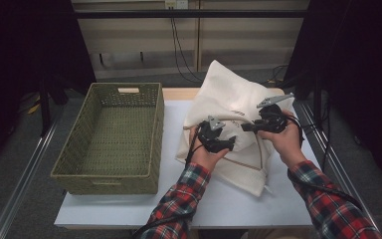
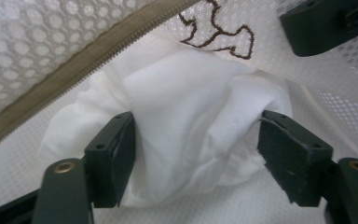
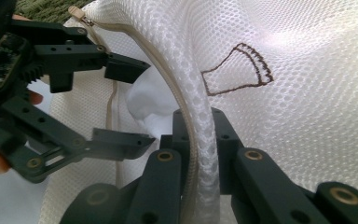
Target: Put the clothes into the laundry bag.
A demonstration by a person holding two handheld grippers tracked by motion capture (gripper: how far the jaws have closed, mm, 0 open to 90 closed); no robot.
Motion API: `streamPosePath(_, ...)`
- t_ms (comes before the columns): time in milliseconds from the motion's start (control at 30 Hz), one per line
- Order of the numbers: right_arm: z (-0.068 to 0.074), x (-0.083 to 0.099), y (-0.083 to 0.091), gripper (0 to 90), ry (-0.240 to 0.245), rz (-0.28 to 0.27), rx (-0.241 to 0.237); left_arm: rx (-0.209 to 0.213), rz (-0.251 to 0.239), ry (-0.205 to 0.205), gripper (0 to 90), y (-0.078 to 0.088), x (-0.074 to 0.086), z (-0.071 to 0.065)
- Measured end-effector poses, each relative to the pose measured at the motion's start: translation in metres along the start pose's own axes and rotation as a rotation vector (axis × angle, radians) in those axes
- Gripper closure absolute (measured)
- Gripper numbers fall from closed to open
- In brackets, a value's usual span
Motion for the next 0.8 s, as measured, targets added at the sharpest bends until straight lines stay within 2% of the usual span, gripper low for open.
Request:
streamPosePath(67,0.001,0.000,-0.002,83.9,0.002,0.000,-0.006,0.008,-0.001,0.004,26.9,0.004,0.002,0.000)
streamPosePath(200,0.002,0.000,-0.003,83.5,-0.013,0.001,-0.010,-0.002,0.016,-0.025,25.0,0.011,0.007,0.002)
streamPosePath(300,0.002,-0.001,-0.003,83.3,-0.008,0.002,0.000,-0.009,0.029,-0.027,25.5,0.013,0.010,0.006)
streamPosePath(333,0.003,-0.002,-0.003,83.3,-0.005,0.003,-0.007,0.000,0.018,-0.004,26.9,0.013,0.010,0.005)
streamPosePath(367,0.003,-0.002,-0.003,83.3,-0.002,0.003,-0.006,-0.002,0.028,-0.017,28.9,0.014,0.011,0.006)
streamPosePath(400,0.004,-0.003,-0.002,83.3,-0.001,0.002,-0.009,-0.012,0.040,-0.036,32.2,0.014,0.013,0.007)
streamPosePath(500,0.004,-0.002,-0.002,83.4,-0.001,0.004,-0.009,0.008,0.048,-0.035,47.3,0.014,0.015,0.005)
streamPosePath(533,0.003,-0.002,-0.003,83.4,-0.001,0.005,-0.004,-0.001,0.056,-0.061,48.1,0.012,0.016,0.006)
streamPosePath(567,0.003,-0.002,-0.003,83.4,0.000,0.003,-0.002,0.003,0.071,-0.060,56.7,0.011,0.018,0.005)
streamPosePath(600,0.003,-0.002,-0.003,83.5,-0.002,0.004,-0.001,0.013,0.070,-0.039,62.8,0.008,0.018,0.004)
streamPosePath(667,0.003,-0.003,-0.003,83.6,0.000,0.000,-0.007,0.006,0.081,-0.052,68.8,0.003,0.020,0.004)
streamPosePath(700,0.003,-0.003,-0.003,83.6,-0.001,-0.001,-0.009,0.017,0.067,-0.030,72.1,-0.001,0.019,0.002)
streamPosePath(800,0.003,-0.002,-0.003,83.7,0.000,0.000,-0.017,0.022,0.069,-0.021,79.5,-0.011,0.020,0.001)
Point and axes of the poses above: each handheld gripper's, and its own axes: y roughly backward along the jaws, x roughly out of its underside, z roughly to its left, the point moved 10 cm from there along -y, roughly forward along the jaws, and after that the axes turned 1 degree about -x, right-handed, at the moved point
